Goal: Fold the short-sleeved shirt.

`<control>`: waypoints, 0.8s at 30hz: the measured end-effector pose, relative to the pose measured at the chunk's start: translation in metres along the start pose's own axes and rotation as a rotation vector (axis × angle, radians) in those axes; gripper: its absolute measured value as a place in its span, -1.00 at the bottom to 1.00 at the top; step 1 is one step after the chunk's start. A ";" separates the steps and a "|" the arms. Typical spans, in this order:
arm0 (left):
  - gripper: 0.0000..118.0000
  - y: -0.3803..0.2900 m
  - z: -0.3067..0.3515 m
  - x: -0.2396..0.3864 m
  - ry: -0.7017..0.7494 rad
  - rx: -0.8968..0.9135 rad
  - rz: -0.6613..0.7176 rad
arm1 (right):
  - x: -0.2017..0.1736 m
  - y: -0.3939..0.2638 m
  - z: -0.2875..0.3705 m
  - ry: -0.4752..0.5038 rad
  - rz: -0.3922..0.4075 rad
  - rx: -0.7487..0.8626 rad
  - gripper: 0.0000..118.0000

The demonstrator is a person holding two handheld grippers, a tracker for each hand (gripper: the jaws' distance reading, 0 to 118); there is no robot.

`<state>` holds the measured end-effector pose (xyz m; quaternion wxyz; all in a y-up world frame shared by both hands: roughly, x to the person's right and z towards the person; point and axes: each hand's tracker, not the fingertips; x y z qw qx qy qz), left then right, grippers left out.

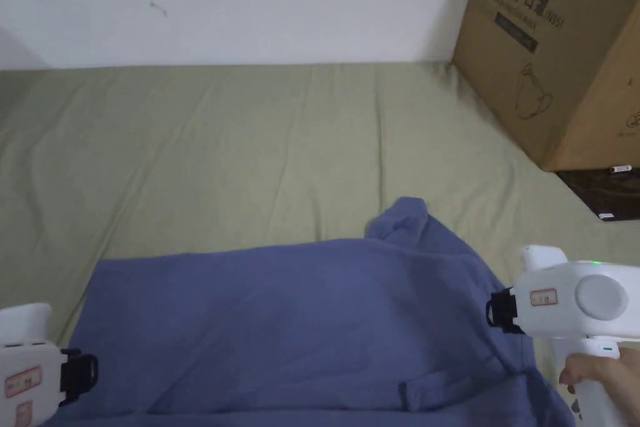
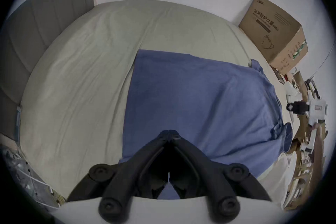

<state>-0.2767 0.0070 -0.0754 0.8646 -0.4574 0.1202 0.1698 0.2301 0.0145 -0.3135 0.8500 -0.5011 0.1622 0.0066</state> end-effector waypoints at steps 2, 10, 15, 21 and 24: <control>-1.00 0.011 -0.006 0.005 0.001 0.006 -0.007 | 0.005 0.034 -0.017 0.017 -0.016 0.024 -0.70; -1.00 0.038 -0.046 0.010 0.031 -0.032 -0.043 | 0.014 0.133 -0.120 -0.095 0.044 -0.078 0.53; -1.00 0.037 -0.063 0.005 0.053 -0.069 -0.028 | 0.018 0.143 -0.160 -0.131 0.074 -0.124 0.50; -1.00 0.032 -0.068 0.004 0.055 -0.081 -0.012 | 0.005 0.128 -0.144 -0.147 0.207 -0.068 -1.00; -1.00 0.033 -0.066 0.007 0.055 -0.081 -0.013 | 0.000 0.129 -0.140 -0.153 0.196 -0.073 -1.00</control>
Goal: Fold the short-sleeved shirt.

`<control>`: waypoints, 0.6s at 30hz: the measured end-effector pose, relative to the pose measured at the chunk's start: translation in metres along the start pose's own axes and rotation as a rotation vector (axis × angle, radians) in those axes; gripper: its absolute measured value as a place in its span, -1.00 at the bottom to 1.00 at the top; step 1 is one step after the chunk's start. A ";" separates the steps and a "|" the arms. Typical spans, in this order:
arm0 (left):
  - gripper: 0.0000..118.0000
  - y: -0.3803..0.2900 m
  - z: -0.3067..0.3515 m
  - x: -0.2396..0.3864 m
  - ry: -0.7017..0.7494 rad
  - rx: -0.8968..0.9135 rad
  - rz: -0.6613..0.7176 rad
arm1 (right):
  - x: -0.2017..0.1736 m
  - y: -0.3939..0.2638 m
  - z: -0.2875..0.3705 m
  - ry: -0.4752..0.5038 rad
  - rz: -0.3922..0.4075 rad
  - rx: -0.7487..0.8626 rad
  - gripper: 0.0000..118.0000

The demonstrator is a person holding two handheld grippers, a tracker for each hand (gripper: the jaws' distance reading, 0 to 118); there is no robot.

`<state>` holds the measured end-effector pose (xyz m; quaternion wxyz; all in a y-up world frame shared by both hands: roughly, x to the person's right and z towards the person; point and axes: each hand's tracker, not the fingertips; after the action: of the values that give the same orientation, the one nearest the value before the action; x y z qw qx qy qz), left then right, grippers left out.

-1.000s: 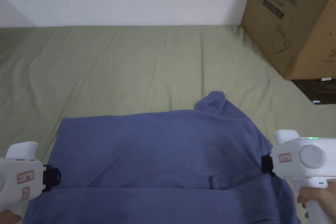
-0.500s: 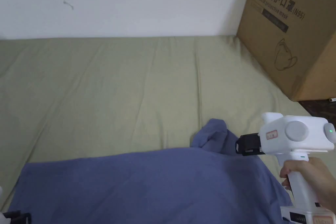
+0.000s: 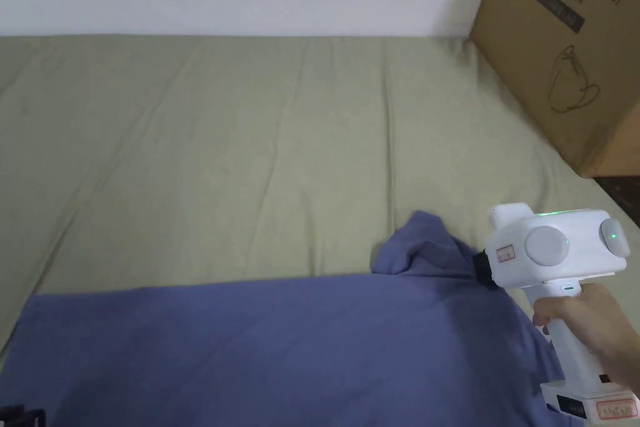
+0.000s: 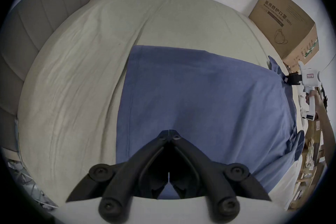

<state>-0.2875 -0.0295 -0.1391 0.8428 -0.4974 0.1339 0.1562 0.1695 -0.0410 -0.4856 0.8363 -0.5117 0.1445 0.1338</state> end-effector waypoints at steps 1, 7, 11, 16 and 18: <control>-1.00 0.000 0.002 0.000 -0.001 0.006 -0.006 | 0.001 0.000 0.001 0.002 -0.013 0.008 -1.00; -0.90 0.027 0.001 -0.009 0.012 0.051 0.028 | 0.015 0.000 0.015 0.052 -0.107 0.037 -1.00; 0.90 0.070 -0.018 -0.017 0.014 0.098 0.064 | 0.017 0.000 0.018 0.070 -0.103 0.042 -1.00; 0.86 0.119 -0.060 -0.022 0.121 0.100 0.100 | 0.015 -0.001 0.016 0.065 -0.093 0.039 -1.00; 0.86 0.128 -0.077 -0.025 0.130 0.079 0.112 | 0.016 -0.002 0.015 0.078 -0.101 0.037 -1.00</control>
<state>-0.3660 -0.0422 -0.2677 0.8411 -0.4647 0.2220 0.1651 0.1870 -0.0277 -0.4833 0.8451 -0.5075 0.1532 0.0689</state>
